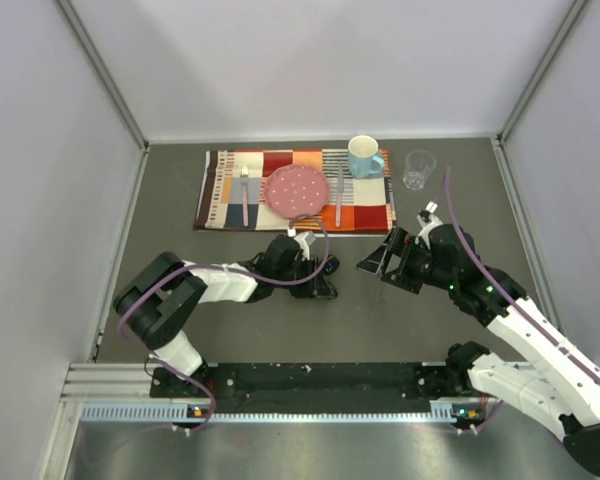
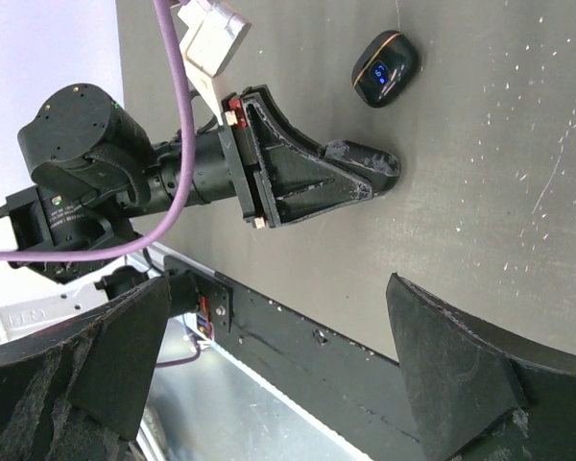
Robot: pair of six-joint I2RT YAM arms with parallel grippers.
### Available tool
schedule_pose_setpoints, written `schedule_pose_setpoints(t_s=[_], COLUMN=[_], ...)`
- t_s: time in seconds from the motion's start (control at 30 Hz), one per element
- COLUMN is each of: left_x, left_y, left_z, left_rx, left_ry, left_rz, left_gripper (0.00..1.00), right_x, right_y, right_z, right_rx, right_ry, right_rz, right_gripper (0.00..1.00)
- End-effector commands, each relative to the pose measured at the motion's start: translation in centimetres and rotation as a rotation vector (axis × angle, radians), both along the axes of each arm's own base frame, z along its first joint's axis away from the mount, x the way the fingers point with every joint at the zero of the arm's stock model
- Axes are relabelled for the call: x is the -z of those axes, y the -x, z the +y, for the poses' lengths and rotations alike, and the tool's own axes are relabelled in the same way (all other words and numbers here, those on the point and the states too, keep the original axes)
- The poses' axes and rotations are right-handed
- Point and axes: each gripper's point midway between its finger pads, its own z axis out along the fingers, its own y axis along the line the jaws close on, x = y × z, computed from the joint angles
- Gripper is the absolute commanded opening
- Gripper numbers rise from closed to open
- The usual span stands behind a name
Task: Insert the wireless bluetooth earbuds into the charging case
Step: Place the charging case at the center of the board.
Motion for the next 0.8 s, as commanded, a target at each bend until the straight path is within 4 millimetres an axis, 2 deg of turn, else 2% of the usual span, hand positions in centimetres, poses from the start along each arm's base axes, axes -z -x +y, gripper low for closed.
schedule_pose_setpoints(t_s=[0.0,0.23,0.27,0.3,0.37,0.43,0.6,0.67,0.7,0.77], left_x=[-0.4,-0.1,-0.1,0.0,-0.2,-0.5,-0.7,-0.7,-0.7,-0.8], left_y=[-0.6,-0.3,-0.3,-0.3,-0.3,-0.4,-0.5,-0.5,-0.5,-0.4], left_z=[-0.7,0.2,0.3,0.4,0.7,0.8,1.5,1.8,2.2,2.6], left_rx=[-0.005,-0.024,-0.028,-0.029,-0.036,-0.038,-0.048,-0.052,-0.058,-0.061], left_ry=[-0.001,-0.028,-0.031,-0.036,-0.043,-0.047,-0.078,-0.091,-0.109,-0.127], left_rz=[-0.015,-0.009,-0.011,-0.012,-0.02,-0.032,-0.05,-0.056,-0.064,-0.073], left_gripper=[0.26,0.48,0.53,0.63,0.65,0.73,0.82,0.91,0.99,0.99], right_x=[-0.6,-0.6,-0.5,-0.5,-0.6,-0.6,-0.6,-0.6,-0.6,-0.6], right_y=[-0.1,0.0,0.0,0.0,0.0,0.0,0.0,0.0,-0.1,-0.1], right_z=[-0.1,-0.2,-0.2,-0.2,-0.2,-0.2,-0.2,-0.2,-0.2,-0.3], right_rx=[0.008,0.008,0.008,0.01,0.007,0.007,0.008,0.009,0.009,0.01], right_ry=[-0.026,-0.026,-0.026,-0.026,-0.025,-0.026,-0.024,-0.023,-0.022,-0.018], right_rz=[-0.023,-0.025,-0.024,-0.024,-0.026,-0.027,-0.027,-0.028,-0.031,-0.034], right_gripper=[0.94,0.94,0.94,0.94,0.94,0.94,0.94,0.94,0.94,0.94])
